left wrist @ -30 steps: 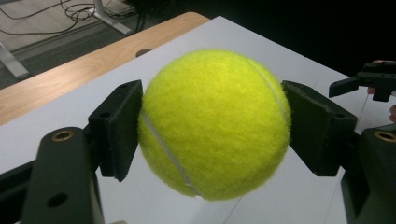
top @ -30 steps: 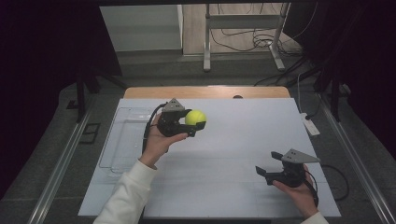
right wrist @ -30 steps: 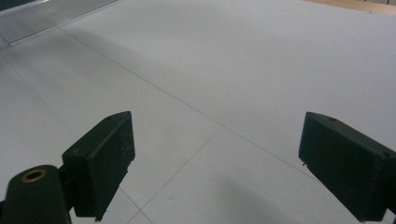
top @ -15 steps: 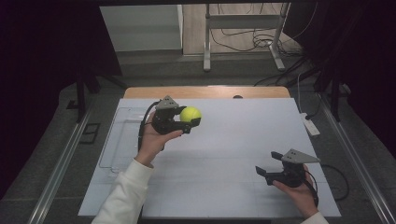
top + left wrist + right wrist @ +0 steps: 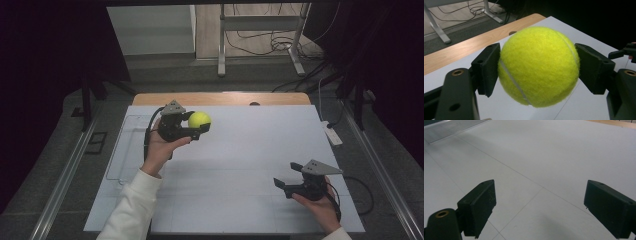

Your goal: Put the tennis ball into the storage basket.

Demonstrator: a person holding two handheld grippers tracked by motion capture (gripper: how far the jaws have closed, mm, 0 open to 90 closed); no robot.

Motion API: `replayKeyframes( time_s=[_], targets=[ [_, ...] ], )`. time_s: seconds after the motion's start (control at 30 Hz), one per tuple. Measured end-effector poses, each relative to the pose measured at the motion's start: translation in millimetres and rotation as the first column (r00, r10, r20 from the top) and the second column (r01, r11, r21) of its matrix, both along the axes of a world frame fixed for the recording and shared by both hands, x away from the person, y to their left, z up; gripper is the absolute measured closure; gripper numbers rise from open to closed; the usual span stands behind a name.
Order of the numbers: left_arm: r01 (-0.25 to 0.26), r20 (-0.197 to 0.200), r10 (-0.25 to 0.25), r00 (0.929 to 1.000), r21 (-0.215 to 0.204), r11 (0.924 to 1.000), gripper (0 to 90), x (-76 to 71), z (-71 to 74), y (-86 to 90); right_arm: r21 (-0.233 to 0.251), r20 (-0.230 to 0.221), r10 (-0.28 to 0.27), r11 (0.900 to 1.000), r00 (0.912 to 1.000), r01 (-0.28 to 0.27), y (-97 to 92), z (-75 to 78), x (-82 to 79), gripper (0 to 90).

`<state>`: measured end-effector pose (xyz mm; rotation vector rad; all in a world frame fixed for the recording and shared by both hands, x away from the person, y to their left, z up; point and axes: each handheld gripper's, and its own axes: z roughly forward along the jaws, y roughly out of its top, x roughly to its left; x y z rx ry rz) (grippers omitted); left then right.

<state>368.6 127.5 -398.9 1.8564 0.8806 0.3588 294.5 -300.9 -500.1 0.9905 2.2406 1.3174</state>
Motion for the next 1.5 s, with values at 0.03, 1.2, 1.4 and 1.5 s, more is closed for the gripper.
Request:
replayKeyframes(
  time_s=[0.03, 1.2, 1.4, 1.5],
  targets=[
    [-0.004, 0.000, 0.004, 1.0000, 0.001, 1.0000, 26.5, 0.1, 0.1, 1.0, 0.000, 0.000, 0.000, 1.0000, 1.0000, 0.000, 0.0, 0.0, 0.0, 11.0],
    [-0.102, 0.001, 0.102, 0.9948, -0.053, 0.9934, 26.5, 5.8, 4.0, 35.5, -0.001, 0.000, -0.001, 1.0000, 1.0000, 0.001, 0.0, 0.0, 0.1, 11.0],
    [-0.121, 0.009, 0.122, 0.9925, -0.053, 0.9912, 26.5, 5.3, 5.7, 40.4, -0.001, 0.000, -0.001, 1.0000, 1.0000, 0.001, 0.0, 0.0, 0.0, 11.0],
    [-0.129, 0.008, 0.130, 0.9915, -0.059, 0.9899, 26.5, 5.4, 6.2, 43.6, -0.001, 0.000, -0.001, 1.0000, 1.0000, 0.001, 0.0, 0.0, 0.0, 11.0]
  ],
)
